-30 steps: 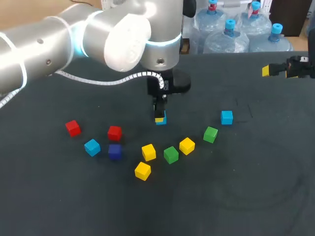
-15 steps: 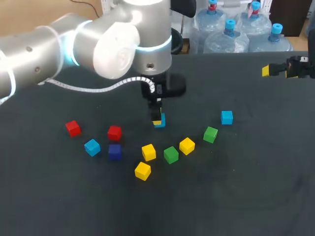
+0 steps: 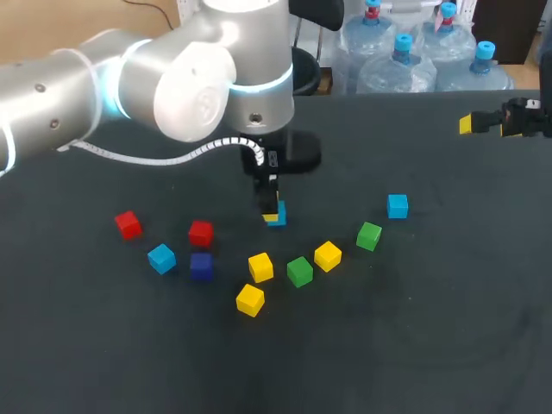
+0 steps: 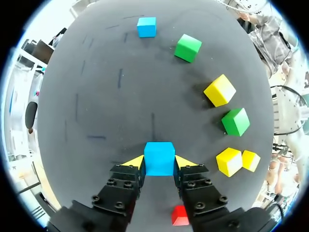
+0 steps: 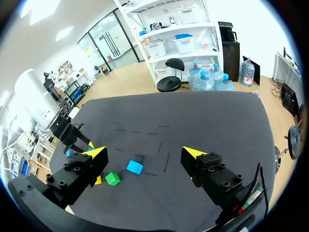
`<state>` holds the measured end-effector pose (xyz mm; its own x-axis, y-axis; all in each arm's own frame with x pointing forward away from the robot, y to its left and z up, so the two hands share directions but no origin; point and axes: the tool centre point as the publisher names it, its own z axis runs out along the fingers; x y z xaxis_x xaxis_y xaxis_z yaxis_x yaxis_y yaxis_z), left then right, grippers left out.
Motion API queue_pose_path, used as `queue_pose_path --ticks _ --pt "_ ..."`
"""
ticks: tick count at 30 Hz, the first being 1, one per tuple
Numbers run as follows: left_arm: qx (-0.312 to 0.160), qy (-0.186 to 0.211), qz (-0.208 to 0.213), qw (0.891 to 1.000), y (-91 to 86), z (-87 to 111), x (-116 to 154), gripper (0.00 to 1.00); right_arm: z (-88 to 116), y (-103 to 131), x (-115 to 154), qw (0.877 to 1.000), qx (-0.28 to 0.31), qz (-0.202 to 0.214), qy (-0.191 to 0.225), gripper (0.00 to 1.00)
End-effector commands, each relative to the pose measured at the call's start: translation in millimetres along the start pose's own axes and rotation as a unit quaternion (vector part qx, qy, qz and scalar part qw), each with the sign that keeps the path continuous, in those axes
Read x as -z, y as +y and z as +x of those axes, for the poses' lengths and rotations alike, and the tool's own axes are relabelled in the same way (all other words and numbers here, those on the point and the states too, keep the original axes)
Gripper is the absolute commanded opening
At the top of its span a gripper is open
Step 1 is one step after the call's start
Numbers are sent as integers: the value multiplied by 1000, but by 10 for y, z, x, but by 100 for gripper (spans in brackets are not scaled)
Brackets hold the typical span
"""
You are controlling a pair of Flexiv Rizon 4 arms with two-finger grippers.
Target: Place the blue cubes, place green cubes on the blue cubes, place the yellow cubes on the green cubes, then place the red cubes on the yellow cubes, and place purple cube on the red cubes.
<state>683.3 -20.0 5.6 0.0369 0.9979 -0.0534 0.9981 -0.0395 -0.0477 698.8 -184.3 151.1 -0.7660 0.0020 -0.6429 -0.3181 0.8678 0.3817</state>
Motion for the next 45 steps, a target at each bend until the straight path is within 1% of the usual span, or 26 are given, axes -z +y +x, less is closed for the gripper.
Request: queue_pose_path --ticks 1,8,16,25,27,28,29,30,31,35,39,40,42,45 --pt "0 3 3 1000 43 -28 -19 0 -2 -10 -8 1000 0 -1 0 100" --pt "2 6 7 1000 53 -14 -37 0 -2 -10 -8 1000 0 -1 0 100" --pt "5 15 7 1000 117 32 -41 1 -2 -10 -8 1000 0 -1 0 100" --pt "2 12 7 1000 161 20 -81 0 -2 -10 -8 1000 0 -1 0 100" --pt "4 11 8 1000 159 27 -87 9 -2 -10 -8 1000 0 -1 0 100" --pt "6 11 10 1000 157 30 -88 30 -2 -10 -8 1000 0 -1 0 100" --pt "8 11 13 1000 152 35 -89 65 -2 -10 -8 1000 0 -1 0 100" --pt "11 10 14 1000 149 38 -89 95 -2 -10 -8 1000 0 -1 0 100" --pt "13 9 17 1000 145 47 -89 100 -2 -10 -8 1000 0 -1 0 100" --pt "27 4 18 999 123 85 -79 100 -2 -10 -8 1000 0 -1 0 100" --pt "62 -2 23 998 111 157 -7 100 -2 -10 -8 1000 0 -1 0 100" --pt "76 0 20 997 102 190 31 100 -2 -10 -8 1000 0 -1 0 100" --pt "104 -14 9 994 75 273 137 100 -2 -10 -8 1000 0 -1 0 100" --pt "157 -28 -15 987 19 417 324 100 -2 -10 -8 1000 0 -1 0 100"
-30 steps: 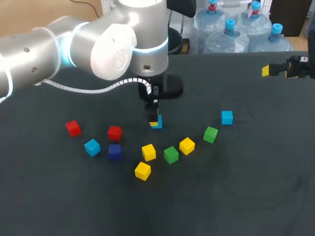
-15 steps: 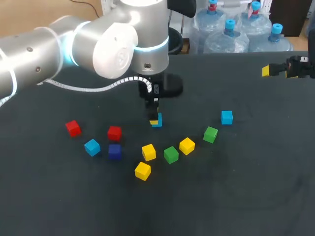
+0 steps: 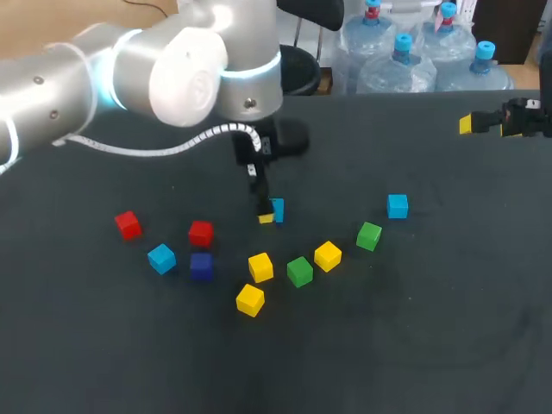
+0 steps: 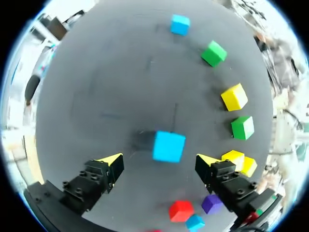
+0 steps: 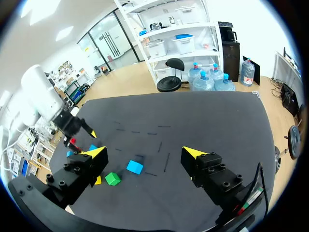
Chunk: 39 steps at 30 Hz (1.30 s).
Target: Place the blue cubes, place green cubes on the blue cubes, place the yellow cubes on the green cubes, then place the red cubes on the yellow cubes, and place purple cube on the red cubes.
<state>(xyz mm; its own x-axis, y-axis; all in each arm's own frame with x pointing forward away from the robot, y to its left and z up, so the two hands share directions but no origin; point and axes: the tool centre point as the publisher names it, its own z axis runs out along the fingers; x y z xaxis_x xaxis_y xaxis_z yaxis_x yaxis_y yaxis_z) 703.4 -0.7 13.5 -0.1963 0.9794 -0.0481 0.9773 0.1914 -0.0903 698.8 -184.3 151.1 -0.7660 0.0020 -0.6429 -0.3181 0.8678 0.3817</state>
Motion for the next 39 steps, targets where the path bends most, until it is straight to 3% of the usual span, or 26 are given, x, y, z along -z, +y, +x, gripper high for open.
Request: queue_pose_path --ticks 1,3,8,11,14,16,28,32,35,39 --pt "60 -29 -32 997 -132 305 283 100 -2 -10 -8 1000 0 -1 0 100" --pt "100 -34 -42 994 -166 401 402 100 -2 -10 -8 1000 0 -1 0 100" --pt "186 -1 -97 978 -324 658 593 100 -2 -10 -8 1000 0 -1 0 100" --pt "208 12 -116 971 -436 774 633 100 -2 -10 -8 1000 0 -1 0 100" --pt "223 29 -103 969 -522 857 633 100 -2 -10 -8 1000 0 -1 0 100" --pt "236 9 -92 967 -568 914 619 100 -2 -10 -8 1000 0 -1 0 100" --pt "236 9 -92 967 -568 914 619 100 -2 -10 -8 1000 0 -1 0 100" --pt "224 31 -143 964 -610 891 867 100 -2 -10 -8 1000 0 -1 0 100" --pt "247 40 -142 958 -670 1040 892 100 -2 -10 -8 1000 0 -1 0 100" --pt "284 48 -109 952 -800 1292 688 100 -2 -10 -8 1000 0 -1 0 100"
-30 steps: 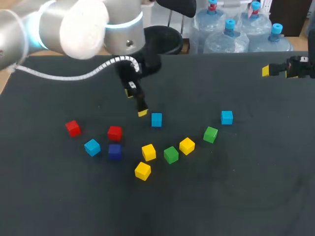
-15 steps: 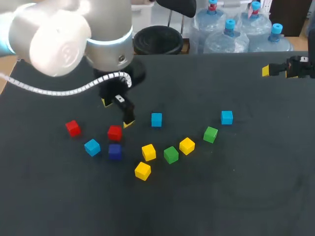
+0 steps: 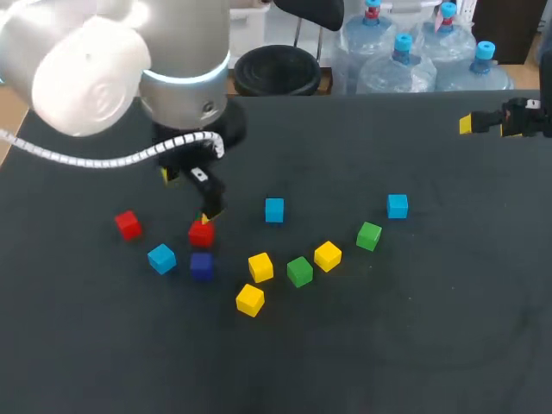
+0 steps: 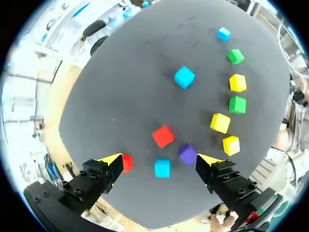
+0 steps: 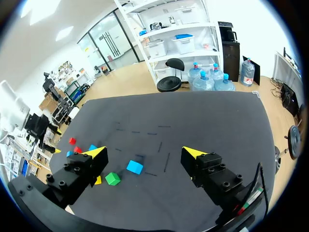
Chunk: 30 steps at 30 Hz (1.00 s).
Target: Place the blue cubes, place green cubes on the blue cubes, place the yellow cubes on the green cubes, then place the red cubes on the yellow cubes, and place purple cube on the red cubes.
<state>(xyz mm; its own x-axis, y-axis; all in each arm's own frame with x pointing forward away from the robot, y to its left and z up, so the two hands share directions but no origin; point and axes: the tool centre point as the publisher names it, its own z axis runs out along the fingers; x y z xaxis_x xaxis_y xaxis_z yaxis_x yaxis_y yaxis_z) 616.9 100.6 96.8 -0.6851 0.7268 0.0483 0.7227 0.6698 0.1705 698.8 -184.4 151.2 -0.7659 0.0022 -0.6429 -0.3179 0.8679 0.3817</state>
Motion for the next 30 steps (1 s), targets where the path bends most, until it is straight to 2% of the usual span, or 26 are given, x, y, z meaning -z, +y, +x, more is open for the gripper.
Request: queue_pose_path --ticks 1,7,16,20,30 --pt "14 -10 32 999 -42 224 -196 100 -2 -9 -8 1000 1 -1 0 100" --pt "26 -32 72 997 -234 374 -399 100 -2 -9 -8 1000 1 -1 0 100" --pt "23 -23 108 994 -348 489 -586 100 -2 -9 -8 1000 1 -1 0 100" --pt "10 -23 119 993 -332 470 -714 100 -2 -9 -8 1000 1 -1 0 100" --pt "-22 -6 123 992 -138 377 -846 100 -2 -9 -8 1000 1 -1 0 100"
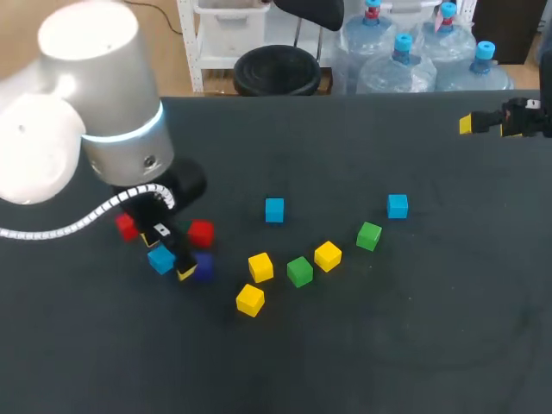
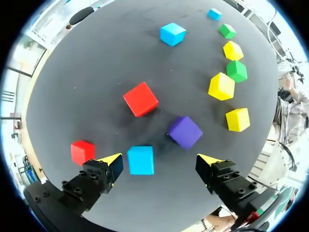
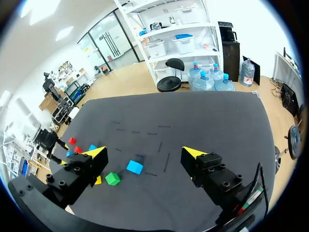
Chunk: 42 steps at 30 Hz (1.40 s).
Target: Place the blue cubes, place green cubes on the blue cubes, place the yellow cubes on the green cubes, then place the red cubes on the yellow cubes, and place purple cube on the red cubes.
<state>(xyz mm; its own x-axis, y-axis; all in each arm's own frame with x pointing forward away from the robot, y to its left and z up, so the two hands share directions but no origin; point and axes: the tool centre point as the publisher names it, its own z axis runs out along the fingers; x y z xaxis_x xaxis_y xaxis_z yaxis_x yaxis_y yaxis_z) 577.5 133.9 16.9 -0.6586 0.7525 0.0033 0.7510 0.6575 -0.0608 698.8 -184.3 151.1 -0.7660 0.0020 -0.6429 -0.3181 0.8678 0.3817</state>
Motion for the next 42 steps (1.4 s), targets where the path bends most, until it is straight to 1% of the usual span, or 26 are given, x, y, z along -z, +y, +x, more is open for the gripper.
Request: queue_pose_path --ticks 1,3,8,15,26,27,32,34,35,37,38,39,40,41,42 --pt "-3 23 7 1000 78 -96 -44 100 -2 -10 -8 1000 0 -1 0 100" --pt "1 32 10 999 90 -91 -71 100 -2 -10 -8 1000 0 -1 0 100" --pt "23 39 13 999 94 -23 -110 100 -2 -10 -8 1000 0 -1 0 100" --pt "47 38 20 998 69 43 -200 100 -2 -10 -8 1000 0 -1 0 100" --pt "35 18 11 999 89 53 -188 100 -2 -10 -8 1000 0 -1 0 100" --pt "34 18 11 999 89 53 -188 96 -2 -10 -8 1000 0 -1 0 100" --pt "36 18 13 999 82 64 -200 99 -2 -10 -8 1000 0 -1 0 100" --pt "36 17 13 999 80 64 -204 98 -2 -10 -8 1000 0 -1 0 100" --pt "36 17 13 999 78 61 -209 91 -2 -10 -8 1000 0 -1 0 100" --pt "34 18 13 999 77 54 -217 63 -2 -10 -8 1000 0 -1 0 100" --pt "32 20 12 999 79 52 -222 42 -2 -10 -8 1000 0 -1 0 100" --pt "32 22 12 999 80 52 -224 30 -2 -10 -8 1000 0 -1 0 100" --pt "32 23 11 999 80 51 -224 20 -2 -10 -8 1000 0 -1 0 100" --pt "32 26 10 999 82 52 -226 3 -2 -10 -8 1000 0 -1 0 100" --pt "32 27 9 999 84 52 -226 0 -2 -10 -8 1000 0 -1 0 100"
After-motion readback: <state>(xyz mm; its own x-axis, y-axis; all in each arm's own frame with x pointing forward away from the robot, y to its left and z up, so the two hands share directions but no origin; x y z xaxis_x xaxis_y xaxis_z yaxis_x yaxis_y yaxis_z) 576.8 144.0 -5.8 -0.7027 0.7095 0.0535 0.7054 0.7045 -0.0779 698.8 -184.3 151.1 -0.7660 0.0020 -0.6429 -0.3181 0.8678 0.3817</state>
